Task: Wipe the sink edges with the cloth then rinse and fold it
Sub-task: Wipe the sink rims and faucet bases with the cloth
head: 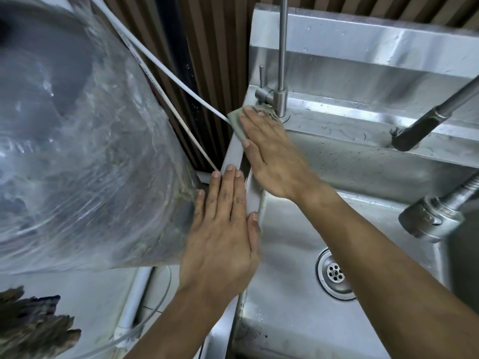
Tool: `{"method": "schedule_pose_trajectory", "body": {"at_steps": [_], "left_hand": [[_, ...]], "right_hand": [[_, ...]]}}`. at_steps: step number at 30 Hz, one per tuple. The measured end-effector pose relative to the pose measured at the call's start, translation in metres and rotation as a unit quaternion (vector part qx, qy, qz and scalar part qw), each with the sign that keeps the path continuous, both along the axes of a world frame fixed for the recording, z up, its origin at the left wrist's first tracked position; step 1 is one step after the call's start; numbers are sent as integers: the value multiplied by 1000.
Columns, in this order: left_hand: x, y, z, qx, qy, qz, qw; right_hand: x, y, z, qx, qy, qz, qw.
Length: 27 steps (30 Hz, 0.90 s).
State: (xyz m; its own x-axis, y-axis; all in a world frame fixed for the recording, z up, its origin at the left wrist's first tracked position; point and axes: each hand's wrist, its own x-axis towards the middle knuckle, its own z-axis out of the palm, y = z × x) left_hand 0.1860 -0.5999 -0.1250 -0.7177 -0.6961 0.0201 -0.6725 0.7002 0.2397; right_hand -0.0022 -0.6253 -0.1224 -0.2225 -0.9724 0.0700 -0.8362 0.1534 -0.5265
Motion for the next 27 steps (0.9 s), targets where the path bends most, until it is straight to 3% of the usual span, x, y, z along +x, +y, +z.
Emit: {"method": "schedule_pose_trajectory", "body": {"at_steps": [4, 9, 16, 19, 27], "left_hand": [[-1, -1, -1, 5, -8, 3, 1000], [1, -2, 0, 8, -13, -1, 1000], [1, -2, 1, 8, -13, -2, 1000], [1, -2, 1, 5, -12, -5, 1000], [6, 3, -2, -14, -12, -7, 1000]], "right_hand": [[-11, -4, 0, -10, 114, 19, 993], [1, -1, -6, 17, 34, -10, 999], [1, 2, -2, 32, 70, -11, 997], [-2, 3, -3, 33, 45, -1, 998], [-2, -1, -11, -58, -64, -46, 995]]}}
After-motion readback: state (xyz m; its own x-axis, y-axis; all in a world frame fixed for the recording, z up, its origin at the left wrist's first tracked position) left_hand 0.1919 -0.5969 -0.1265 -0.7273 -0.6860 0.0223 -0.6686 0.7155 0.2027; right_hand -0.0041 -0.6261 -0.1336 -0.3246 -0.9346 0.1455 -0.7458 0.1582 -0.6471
